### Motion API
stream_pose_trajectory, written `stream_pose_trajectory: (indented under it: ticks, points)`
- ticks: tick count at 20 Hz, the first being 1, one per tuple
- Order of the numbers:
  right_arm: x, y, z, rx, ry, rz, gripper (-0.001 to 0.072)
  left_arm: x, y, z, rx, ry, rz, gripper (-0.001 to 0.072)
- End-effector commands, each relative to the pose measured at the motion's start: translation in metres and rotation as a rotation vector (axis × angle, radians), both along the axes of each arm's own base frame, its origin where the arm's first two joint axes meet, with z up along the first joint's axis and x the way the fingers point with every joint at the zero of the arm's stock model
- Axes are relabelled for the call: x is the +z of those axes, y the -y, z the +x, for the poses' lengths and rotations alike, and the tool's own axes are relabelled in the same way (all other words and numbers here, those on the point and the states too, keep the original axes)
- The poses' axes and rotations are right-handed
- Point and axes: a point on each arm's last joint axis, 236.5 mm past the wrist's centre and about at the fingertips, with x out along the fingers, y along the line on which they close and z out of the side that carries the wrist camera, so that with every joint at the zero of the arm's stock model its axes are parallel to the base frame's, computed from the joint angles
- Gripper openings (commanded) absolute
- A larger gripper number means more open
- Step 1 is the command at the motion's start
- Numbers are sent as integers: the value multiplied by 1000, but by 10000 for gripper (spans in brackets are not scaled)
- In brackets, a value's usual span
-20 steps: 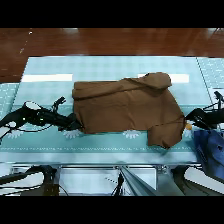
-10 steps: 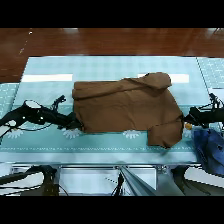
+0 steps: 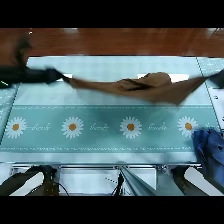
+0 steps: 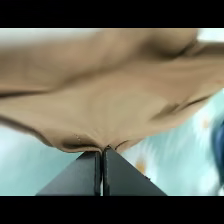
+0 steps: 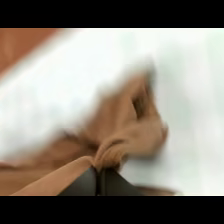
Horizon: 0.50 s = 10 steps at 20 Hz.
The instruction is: Fold the shirts.
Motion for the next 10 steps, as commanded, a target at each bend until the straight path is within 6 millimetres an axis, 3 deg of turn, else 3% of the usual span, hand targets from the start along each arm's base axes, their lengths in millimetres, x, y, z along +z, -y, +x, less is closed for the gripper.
stream_pose_trajectory:
  ticks: [1,3,4,5,7,10]
  points:
    - [208,-22,-17,-63,527,-43,23,213,-17,-28,114,552,4,18]
    - [290,-27,-52,-147,721,-214,23,315,-26,-75,186,854,28,18]
    - [322,-30,-72,-188,798,-298,23,358,-28,-104,221,981,25,17]
    - [350,-37,-94,-224,857,-362,23,387,-27,-131,238,1074,34,17]
    - [379,-54,-129,-266,893,-397,23,417,-19,-180,227,1189,82,16]
    - [390,-75,-173,-310,877,-447,23,416,-25,-223,288,1180,196,16]
